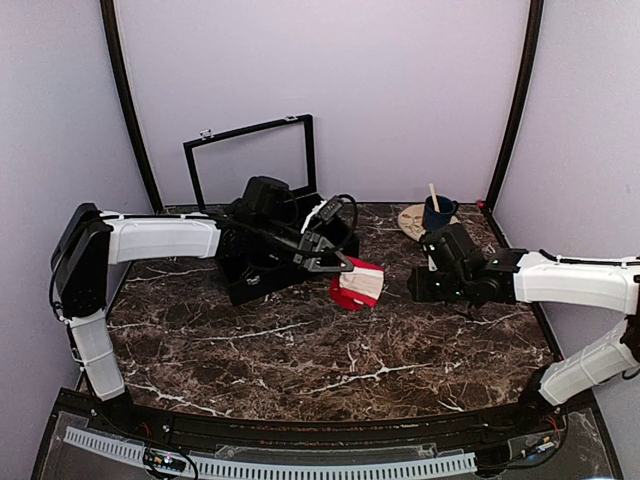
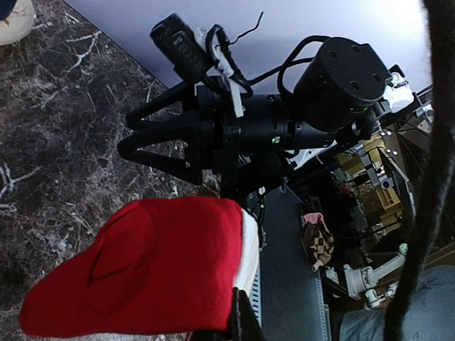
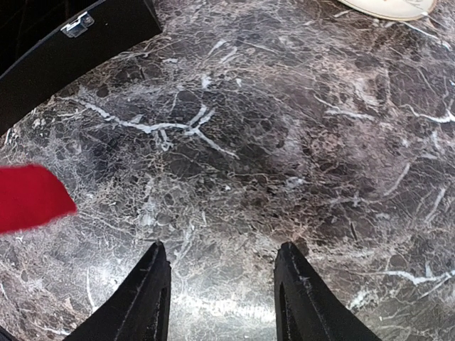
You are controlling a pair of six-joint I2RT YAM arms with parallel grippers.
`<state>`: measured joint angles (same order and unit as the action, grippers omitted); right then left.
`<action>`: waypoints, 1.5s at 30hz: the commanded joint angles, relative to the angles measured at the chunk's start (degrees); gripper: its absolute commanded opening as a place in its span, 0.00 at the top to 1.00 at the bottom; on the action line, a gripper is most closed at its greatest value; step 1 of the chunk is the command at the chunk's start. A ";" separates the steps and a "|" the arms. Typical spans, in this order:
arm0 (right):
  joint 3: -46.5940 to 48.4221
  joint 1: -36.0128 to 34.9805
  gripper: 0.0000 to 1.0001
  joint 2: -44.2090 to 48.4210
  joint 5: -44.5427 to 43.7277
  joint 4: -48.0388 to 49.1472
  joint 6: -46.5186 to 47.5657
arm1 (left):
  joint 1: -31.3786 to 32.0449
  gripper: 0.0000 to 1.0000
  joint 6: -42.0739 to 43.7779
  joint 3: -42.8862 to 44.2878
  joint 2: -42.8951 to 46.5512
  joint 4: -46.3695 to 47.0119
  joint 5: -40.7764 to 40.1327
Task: Roll the socks
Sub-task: Flatten out the sock at the center of the board.
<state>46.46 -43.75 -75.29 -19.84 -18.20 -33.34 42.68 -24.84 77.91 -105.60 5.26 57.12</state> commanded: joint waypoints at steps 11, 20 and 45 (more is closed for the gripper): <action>-3.11 0.50 0.52 7.48 2.19 -2.35 -0.76 | 2.41 1.00 -8.10 7.60 -9.62 3.38 15.15; -6.91 0.24 0.54 9.16 20.45 4.53 -1.60 | 1.84 1.00 -5.60 11.92 -11.11 1.13 13.85; -15.06 -5.33 0.72 -1.43 40.13 41.30 -20.13 | -0.20 1.00 -13.98 11.65 -9.69 14.33 12.23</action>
<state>32.53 -48.73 -76.05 19.33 15.09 -49.45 42.33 -38.89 89.12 -117.54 18.37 69.45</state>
